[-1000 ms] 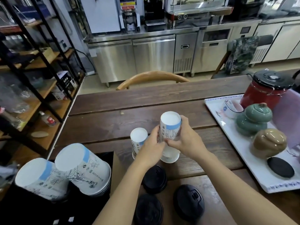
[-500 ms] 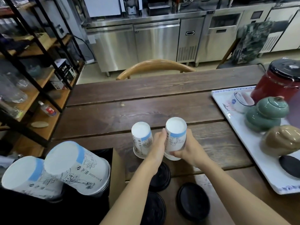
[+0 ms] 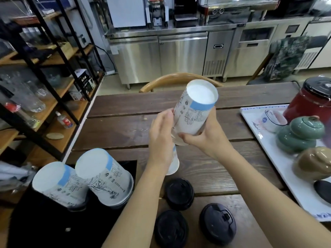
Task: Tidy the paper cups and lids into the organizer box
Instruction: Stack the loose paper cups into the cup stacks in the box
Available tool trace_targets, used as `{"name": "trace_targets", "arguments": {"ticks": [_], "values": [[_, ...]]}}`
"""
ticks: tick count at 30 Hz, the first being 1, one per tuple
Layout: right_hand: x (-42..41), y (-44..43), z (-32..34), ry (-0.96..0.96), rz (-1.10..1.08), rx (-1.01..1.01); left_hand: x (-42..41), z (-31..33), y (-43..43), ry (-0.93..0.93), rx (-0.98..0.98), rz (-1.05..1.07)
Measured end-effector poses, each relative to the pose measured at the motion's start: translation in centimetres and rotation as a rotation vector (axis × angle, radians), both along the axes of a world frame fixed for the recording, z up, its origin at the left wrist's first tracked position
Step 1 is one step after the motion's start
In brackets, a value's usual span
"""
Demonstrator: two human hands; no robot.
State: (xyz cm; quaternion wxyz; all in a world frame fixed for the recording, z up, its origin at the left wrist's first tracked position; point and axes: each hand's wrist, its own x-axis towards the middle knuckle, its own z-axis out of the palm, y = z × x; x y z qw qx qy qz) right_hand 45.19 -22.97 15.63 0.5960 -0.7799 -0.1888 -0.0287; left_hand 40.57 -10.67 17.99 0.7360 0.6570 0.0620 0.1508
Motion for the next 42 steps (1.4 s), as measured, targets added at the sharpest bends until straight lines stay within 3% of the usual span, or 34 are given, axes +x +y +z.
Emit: {"name": "trace_targets", "arguments": {"ticks": [8, 16, 21, 23, 26, 34, 42], "values": [[1.7, 4.3, -3.2, 0.101, 0.140, -0.167, 0.7, -3.8, 1.0, 0.191, -0.099, 0.198], [2.2, 3.4, -9.3, 0.280, 0.184, -0.365, 1.6, -9.1, 1.1, 0.572, -0.133, 0.196], [1.7, 3.4, -11.6, 0.362, 0.166, -0.353, 1.9, -10.8, 0.9, 0.725, -0.097, 0.293], [1.9, 3.4, -11.8, 0.388, 0.201, -0.342, 2.1, -11.0, 0.9, 0.761, -0.241, 0.315], [1.9, 3.0, -11.9, 0.469, 0.243, -0.334, 2.4, -11.2, 0.6, 0.758, -0.410, 0.287], [0.6, 1.2, -10.8, 0.458, 0.082, -0.232, 1.1, -9.8, -0.2, 0.666, -0.211, 0.142], [-2.0, 0.3, -0.7, 0.222, 0.046, -0.075, -1.5, -1.2, -0.9, 0.329, -0.053, 0.107]]}}
